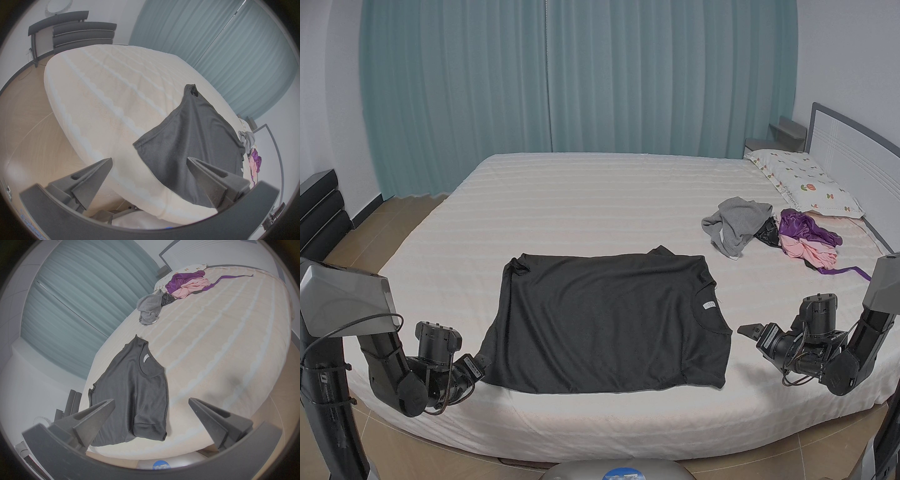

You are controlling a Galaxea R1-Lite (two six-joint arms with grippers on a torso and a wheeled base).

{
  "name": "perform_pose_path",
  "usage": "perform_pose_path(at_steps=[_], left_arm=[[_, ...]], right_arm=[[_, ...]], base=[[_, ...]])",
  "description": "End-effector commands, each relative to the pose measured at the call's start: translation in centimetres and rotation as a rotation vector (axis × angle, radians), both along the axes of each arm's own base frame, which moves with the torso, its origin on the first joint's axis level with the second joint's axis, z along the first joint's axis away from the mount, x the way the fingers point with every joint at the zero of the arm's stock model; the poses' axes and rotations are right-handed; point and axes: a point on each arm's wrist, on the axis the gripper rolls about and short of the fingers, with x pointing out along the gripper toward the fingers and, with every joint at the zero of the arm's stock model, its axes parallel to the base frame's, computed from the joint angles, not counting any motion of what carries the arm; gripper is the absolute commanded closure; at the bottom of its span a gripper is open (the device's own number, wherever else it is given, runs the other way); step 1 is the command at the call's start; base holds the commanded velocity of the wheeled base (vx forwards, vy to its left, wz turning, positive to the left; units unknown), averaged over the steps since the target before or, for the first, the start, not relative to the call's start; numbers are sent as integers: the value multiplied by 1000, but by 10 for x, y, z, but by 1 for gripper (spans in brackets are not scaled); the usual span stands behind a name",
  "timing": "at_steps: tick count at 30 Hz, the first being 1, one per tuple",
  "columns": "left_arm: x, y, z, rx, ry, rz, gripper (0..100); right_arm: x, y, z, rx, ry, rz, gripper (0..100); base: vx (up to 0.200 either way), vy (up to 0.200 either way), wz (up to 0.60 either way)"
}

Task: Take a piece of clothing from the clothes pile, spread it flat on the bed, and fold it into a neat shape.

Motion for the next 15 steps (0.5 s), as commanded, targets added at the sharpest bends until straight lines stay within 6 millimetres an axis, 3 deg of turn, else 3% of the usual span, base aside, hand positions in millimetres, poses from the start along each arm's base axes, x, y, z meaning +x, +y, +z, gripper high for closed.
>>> perform_pose_path(at_steps=[1, 10, 13, 14, 15], left_arm=[[14, -3, -19, 21, 18, 15, 0], [44, -5, -25, 16, -44, 29, 0], [45, -5, -25, 17, -47, 32, 0], [45, -5, -25, 20, -47, 35, 100], [45, -5, -25, 22, -47, 36, 100]], right_arm=[[0, 1, 0, -2, -1, 4, 0], [4, 4, -1, -2, -7, 14, 0], [5, 4, -4, -5, 3, 15, 0], [5, 4, -6, -6, 9, 15, 0], [5, 4, -6, -7, 10, 16, 0]], base=[[0, 0, 0], [0, 0, 0], [0, 0, 0], [0, 0, 0], [0, 0, 0]])
